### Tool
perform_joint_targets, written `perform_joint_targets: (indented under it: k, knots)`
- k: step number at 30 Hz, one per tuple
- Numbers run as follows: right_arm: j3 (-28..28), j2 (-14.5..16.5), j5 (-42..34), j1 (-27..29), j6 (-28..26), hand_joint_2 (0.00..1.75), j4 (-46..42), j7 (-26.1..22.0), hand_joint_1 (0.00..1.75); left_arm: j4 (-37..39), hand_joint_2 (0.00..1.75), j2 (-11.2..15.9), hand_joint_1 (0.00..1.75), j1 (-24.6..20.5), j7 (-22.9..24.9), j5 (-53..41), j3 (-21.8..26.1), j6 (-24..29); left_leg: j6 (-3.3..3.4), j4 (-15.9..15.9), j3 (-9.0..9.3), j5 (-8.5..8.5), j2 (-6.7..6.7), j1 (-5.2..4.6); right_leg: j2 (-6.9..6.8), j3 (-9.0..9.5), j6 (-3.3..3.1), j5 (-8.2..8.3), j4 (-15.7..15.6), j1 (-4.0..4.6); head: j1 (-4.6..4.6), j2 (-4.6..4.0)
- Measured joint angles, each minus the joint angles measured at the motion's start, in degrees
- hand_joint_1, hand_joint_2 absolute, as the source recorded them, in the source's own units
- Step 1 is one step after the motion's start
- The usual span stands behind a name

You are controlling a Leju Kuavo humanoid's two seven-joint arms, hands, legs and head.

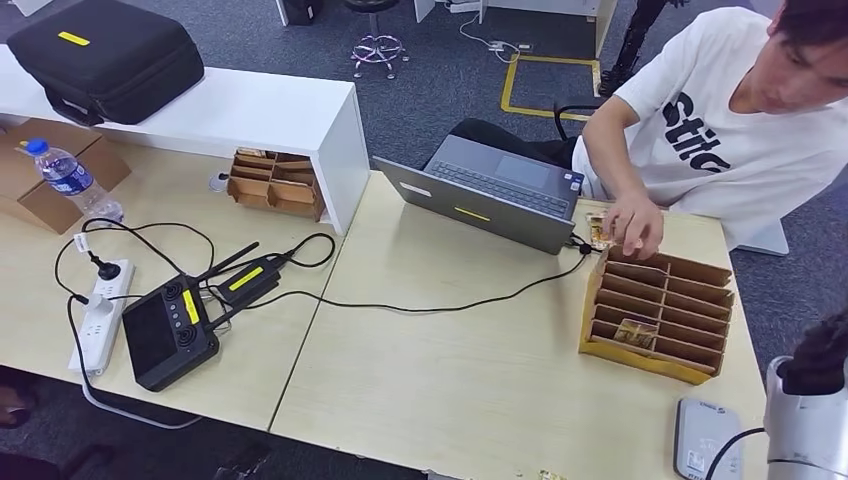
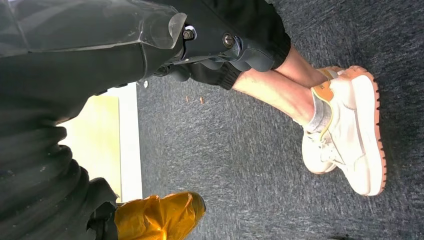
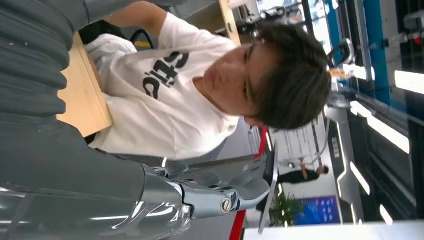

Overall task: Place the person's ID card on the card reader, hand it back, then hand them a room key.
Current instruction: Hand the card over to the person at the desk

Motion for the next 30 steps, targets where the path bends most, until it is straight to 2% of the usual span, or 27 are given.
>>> perform_joint_targets:
  k: [10,17,22,30]
  knots:
    - [-20.33,-1.06,-11.71,11.1,-3.24,1.75,-4.07,-4.04,0.0,0.0,1.75,-0.02,0.0,0.59,0.01,0.3,0.0,0.12,0.11,0.0,-0.08,-0.11,-0.24,-0.02,-0.22,0.08,0.1,-0.11,-0.06,-0.01,0.0,0.0]
    - [-32.96,1.51,-15.08,20.01,-6.5,1.75,-8.04,-5.24,0.0,0.0,1.75,-0.26,0.0,0.76,0.01,0.37,0.0,0.4,0.13,-0.04,-0.08,-0.14,-0.25,-0.01,-0.26,0.1,0.1,-0.18,-0.06,0.0,0.0,0.0]
    - [-37.79,3.43,-15.29,23.67,-7.3,1.75,-10.16,-5.51,0.0,0.0,1.75,-0.36,0.0,0.74,0.02,0.37,0.0,0.5,0.12,-0.06,-0.04,-0.15,-0.12,-0.01,-0.14,0.09,0.09,-0.19,-0.06,0.0,0.0,0.0]
    - [-40.07,4.57,-15.23,24.88,-7.59,1.75,-11.49,-5.49,0.0,0.0,1.75,-0.55,0.0,0.67,0.03,0.37,0.0,0.51,0.12,-0.05,0.01,-0.14,-0.03,-0.02,-0.09,0.13,0.09,-0.18,-0.06,-0.01,0.0,0.0]
